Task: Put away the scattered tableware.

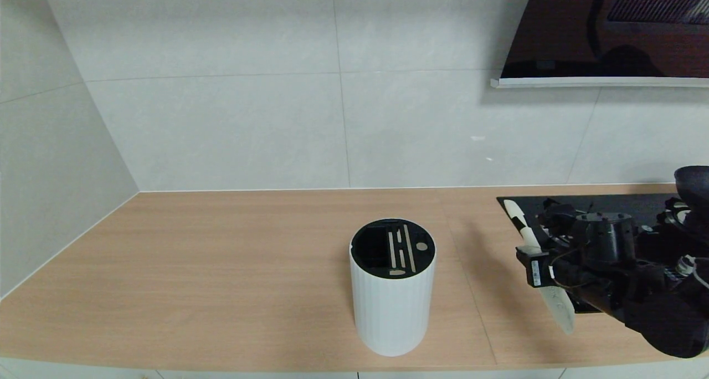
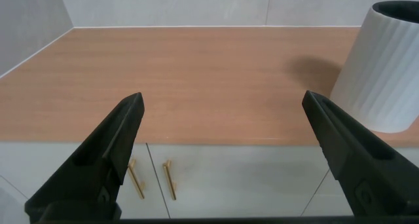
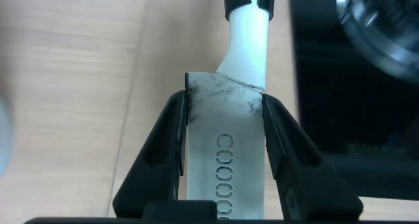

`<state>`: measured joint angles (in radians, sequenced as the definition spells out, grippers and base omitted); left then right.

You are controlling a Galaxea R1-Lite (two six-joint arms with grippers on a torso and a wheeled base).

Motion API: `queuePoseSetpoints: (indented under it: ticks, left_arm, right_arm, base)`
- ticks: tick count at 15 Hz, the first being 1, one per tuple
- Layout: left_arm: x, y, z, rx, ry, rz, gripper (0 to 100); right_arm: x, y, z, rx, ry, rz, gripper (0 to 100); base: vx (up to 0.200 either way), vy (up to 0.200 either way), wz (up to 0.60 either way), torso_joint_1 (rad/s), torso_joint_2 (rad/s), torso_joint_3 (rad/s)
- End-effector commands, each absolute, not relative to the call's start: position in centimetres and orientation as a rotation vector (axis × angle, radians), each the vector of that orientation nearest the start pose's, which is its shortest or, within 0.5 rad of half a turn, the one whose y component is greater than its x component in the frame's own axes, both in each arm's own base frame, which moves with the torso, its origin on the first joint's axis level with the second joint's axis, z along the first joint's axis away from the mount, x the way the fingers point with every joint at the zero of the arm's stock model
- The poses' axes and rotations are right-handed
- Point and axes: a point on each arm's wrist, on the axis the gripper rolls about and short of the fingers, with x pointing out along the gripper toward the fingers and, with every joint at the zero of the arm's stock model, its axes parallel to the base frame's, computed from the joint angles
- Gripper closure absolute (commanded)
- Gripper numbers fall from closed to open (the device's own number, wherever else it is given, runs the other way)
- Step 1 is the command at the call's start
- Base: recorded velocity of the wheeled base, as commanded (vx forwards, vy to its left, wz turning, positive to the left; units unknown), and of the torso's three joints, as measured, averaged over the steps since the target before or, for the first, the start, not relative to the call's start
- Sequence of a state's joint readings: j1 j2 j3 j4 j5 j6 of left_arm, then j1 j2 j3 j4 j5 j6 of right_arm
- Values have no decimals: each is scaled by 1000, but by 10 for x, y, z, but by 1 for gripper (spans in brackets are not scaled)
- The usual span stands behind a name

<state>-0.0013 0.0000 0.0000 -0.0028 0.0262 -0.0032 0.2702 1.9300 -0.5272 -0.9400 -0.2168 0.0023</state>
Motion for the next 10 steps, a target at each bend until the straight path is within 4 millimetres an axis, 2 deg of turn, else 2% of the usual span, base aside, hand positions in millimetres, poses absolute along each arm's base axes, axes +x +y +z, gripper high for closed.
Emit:
queuePoseSetpoints:
  ticks: [1,3,5,6,8,10]
  left_arm:
    - [-23,1,76,0,-3,25,0]
    - [-23,1,77,-2,-12,29,0]
    - [-26,1,93,-13,-128,48,0]
    - [-25,1,93,-10,-131,36,0]
    - [-27,-1,93,3,-61,-51,0]
    - [-30,-4,120,-4,44,-189,0]
  right_arm:
    - [273,83,109,-89,341,92,100]
    - [263,87,128,-75,275,117,100]
    - [253,86,148,-58,211,130,100]
    - [247,88,155,-53,189,142,100]
    - [239,91,163,-47,162,163,100]
    - [240,91,166,-44,153,165,100]
  base:
    - [0,0,0,0,0,0]
    - [0,0,0,0,0,0]
    - [0,0,0,0,0,0]
    - [0,0,0,0,0,0]
    - [0,0,0,0,0,0]
    - [0,0,0,0,0,0]
